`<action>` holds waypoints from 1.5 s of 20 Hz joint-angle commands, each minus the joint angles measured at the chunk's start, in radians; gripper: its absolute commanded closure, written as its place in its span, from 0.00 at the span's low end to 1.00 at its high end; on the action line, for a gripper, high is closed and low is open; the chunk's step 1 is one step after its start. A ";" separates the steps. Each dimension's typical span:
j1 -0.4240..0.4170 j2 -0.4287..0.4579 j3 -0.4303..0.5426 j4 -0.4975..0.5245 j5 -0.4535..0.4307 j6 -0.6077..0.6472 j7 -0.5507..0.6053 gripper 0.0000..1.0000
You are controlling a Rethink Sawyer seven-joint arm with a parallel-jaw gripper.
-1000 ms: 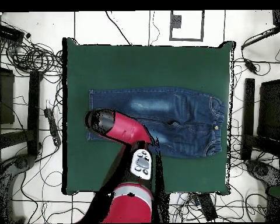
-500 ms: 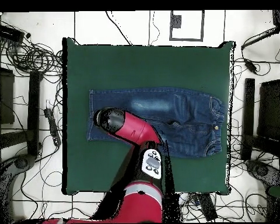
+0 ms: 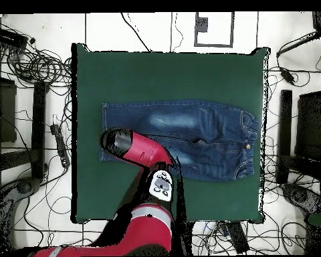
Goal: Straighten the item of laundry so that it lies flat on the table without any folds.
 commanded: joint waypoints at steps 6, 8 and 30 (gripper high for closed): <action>0.069 0.081 0.093 -0.014 0.051 -0.033 0.146 1.00; 0.078 0.079 0.092 -0.021 0.061 -0.021 0.158 1.00; 0.106 -0.076 0.082 0.057 0.124 0.074 0.160 1.00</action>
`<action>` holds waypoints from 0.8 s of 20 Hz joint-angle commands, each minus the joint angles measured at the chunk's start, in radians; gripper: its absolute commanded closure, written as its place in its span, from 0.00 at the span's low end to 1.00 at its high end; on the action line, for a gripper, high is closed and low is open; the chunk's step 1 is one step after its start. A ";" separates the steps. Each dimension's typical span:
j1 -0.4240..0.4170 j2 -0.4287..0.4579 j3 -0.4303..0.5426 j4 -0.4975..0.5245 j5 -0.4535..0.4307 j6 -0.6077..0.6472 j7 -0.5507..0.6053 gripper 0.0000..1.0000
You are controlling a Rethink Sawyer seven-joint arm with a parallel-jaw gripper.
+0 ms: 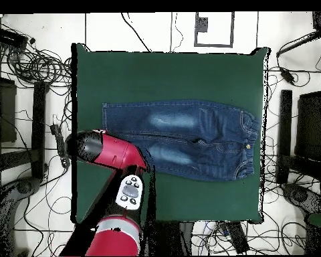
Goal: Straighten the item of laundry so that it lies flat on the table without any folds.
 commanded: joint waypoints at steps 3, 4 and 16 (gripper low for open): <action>-0.093 -0.047 0.090 0.105 0.028 0.049 0.060 1.00; -0.119 -0.050 0.083 0.107 0.007 0.053 0.026 1.00; -0.334 -0.006 0.004 -0.138 -0.312 0.249 -0.189 1.00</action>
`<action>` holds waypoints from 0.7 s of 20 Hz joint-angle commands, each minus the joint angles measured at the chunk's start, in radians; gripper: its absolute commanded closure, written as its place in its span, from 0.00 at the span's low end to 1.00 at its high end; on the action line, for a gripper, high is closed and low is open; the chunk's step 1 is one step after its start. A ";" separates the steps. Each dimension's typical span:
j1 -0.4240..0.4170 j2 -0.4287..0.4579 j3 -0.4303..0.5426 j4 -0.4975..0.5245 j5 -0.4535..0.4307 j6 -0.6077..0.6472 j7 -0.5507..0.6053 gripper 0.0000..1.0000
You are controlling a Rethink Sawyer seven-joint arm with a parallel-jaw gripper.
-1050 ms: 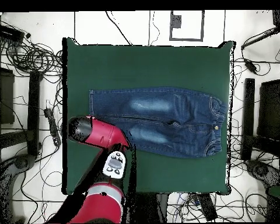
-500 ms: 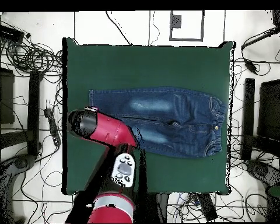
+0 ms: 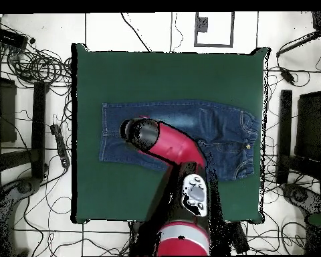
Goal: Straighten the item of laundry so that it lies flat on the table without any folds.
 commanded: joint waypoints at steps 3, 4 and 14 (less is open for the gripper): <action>-0.127 0.091 0.060 -0.160 -0.184 0.185 -0.199 1.00; -0.136 0.099 0.064 -0.182 -0.203 0.194 -0.198 1.00; -0.279 0.053 0.142 -0.241 -0.327 0.277 -0.262 1.00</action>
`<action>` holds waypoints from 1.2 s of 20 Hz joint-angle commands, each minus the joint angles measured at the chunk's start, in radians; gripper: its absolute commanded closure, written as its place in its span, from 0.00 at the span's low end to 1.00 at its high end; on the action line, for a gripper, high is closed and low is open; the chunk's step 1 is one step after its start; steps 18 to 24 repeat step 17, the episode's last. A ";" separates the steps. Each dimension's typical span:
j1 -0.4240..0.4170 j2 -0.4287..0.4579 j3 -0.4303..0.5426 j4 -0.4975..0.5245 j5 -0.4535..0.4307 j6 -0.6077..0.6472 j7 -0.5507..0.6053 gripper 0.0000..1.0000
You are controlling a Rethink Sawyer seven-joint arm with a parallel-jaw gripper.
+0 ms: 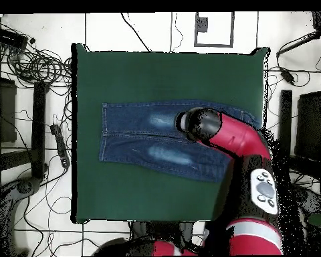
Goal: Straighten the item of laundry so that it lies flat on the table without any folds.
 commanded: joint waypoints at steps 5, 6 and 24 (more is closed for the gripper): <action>-0.095 0.044 0.156 -0.109 -0.187 0.130 -0.359 1.00; -0.104 0.043 0.159 -0.115 -0.209 0.123 -0.376 1.00; -0.200 0.010 0.244 -0.185 -0.412 0.164 -0.656 1.00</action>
